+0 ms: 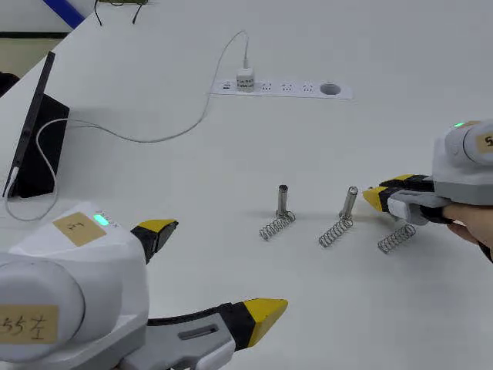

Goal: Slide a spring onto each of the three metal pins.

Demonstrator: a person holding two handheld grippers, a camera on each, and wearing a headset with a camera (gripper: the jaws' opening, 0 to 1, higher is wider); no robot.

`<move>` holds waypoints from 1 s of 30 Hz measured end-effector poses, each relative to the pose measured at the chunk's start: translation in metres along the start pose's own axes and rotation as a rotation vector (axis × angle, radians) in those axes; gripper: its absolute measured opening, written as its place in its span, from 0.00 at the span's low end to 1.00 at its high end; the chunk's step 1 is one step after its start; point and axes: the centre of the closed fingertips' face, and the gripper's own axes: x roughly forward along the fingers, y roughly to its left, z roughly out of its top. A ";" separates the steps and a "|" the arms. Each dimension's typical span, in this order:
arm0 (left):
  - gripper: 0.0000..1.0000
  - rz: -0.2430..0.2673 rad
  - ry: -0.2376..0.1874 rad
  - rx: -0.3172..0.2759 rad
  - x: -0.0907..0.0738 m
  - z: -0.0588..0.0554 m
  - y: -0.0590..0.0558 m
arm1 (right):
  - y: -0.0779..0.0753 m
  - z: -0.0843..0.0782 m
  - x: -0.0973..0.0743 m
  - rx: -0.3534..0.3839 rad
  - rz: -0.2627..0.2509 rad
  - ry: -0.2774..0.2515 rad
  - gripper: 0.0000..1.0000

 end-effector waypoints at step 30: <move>0.87 0.012 -0.020 0.015 -0.006 0.010 0.000 | 0.001 0.002 -0.020 0.082 0.000 -0.002 0.09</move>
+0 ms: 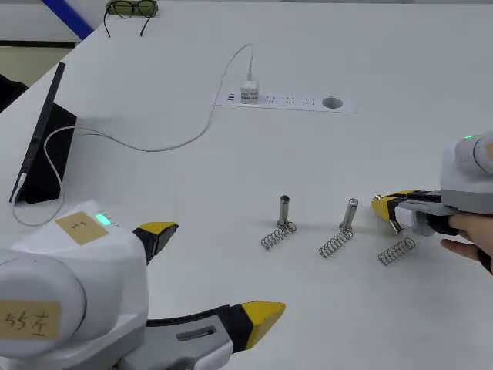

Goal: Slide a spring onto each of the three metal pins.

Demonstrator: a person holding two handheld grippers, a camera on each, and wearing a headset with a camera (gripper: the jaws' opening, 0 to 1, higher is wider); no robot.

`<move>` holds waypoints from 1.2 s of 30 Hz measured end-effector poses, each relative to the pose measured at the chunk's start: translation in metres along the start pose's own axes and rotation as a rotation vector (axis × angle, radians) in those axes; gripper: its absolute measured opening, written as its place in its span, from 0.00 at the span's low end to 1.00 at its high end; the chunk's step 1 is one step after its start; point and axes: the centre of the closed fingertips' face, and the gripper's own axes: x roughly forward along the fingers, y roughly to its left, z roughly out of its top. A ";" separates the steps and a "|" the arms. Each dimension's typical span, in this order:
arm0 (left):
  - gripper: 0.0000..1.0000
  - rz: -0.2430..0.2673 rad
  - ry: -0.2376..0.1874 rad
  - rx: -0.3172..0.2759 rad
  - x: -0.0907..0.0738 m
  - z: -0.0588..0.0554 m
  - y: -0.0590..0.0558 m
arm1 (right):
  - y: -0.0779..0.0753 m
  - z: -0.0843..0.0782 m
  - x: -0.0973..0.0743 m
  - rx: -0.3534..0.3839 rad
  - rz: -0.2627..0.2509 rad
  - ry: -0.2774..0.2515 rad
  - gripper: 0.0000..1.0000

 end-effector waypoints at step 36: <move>0.86 -0.007 -0.038 0.019 -0.008 0.006 -0.007 | 0.008 -0.003 -0.039 -0.124 -0.023 0.027 0.09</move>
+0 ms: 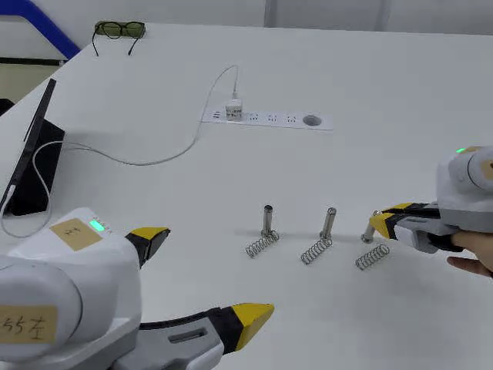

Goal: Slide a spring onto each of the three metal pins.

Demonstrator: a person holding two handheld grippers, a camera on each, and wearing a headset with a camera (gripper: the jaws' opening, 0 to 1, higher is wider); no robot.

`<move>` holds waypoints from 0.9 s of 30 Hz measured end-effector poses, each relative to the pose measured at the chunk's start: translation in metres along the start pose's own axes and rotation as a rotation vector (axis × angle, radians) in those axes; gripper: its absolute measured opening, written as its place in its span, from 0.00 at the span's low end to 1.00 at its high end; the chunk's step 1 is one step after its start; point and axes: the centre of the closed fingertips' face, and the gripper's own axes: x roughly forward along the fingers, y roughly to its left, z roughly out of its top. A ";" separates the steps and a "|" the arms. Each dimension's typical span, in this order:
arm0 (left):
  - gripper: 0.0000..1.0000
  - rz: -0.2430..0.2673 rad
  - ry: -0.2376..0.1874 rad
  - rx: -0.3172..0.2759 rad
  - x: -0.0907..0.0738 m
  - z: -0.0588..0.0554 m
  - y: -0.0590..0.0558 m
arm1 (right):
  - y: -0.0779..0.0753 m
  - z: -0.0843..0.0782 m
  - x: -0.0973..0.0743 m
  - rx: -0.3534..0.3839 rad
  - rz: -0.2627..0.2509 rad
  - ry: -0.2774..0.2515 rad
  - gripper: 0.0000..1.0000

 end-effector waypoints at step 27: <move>0.72 -0.056 0.037 0.047 0.028 -0.004 0.010 | 0.001 0.010 -0.009 0.052 0.004 -0.052 0.28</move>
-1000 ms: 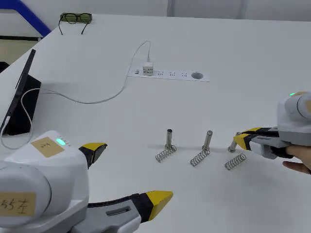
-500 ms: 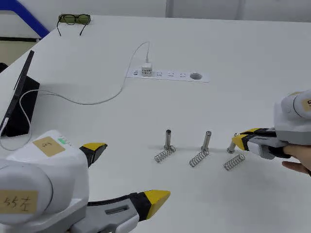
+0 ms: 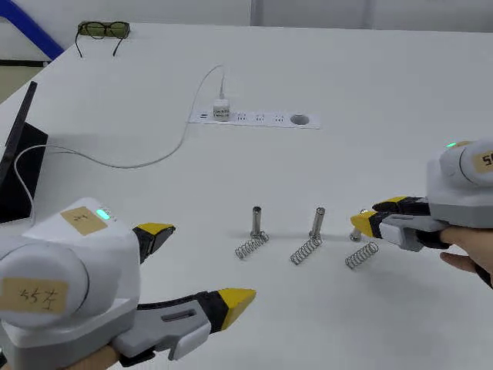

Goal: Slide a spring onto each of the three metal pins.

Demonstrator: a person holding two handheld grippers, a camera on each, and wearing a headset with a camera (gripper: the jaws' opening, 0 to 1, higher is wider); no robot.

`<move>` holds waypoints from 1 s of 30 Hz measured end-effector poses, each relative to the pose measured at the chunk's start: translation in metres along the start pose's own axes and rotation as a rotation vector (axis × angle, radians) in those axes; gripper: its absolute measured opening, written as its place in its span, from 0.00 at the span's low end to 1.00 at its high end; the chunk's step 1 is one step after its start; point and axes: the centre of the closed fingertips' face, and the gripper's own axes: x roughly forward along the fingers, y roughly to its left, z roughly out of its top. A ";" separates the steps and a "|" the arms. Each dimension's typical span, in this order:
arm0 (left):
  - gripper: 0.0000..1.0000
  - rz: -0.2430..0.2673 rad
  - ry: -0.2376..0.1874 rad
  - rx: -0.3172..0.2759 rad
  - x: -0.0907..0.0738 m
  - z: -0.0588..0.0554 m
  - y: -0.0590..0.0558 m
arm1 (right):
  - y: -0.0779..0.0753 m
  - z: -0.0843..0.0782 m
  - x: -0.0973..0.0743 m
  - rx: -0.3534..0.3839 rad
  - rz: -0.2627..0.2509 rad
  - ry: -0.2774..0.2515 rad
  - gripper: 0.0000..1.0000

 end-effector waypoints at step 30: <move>0.38 -0.093 0.100 0.107 0.076 -0.029 0.017 | 0.039 0.012 -0.036 0.004 0.136 -0.145 0.61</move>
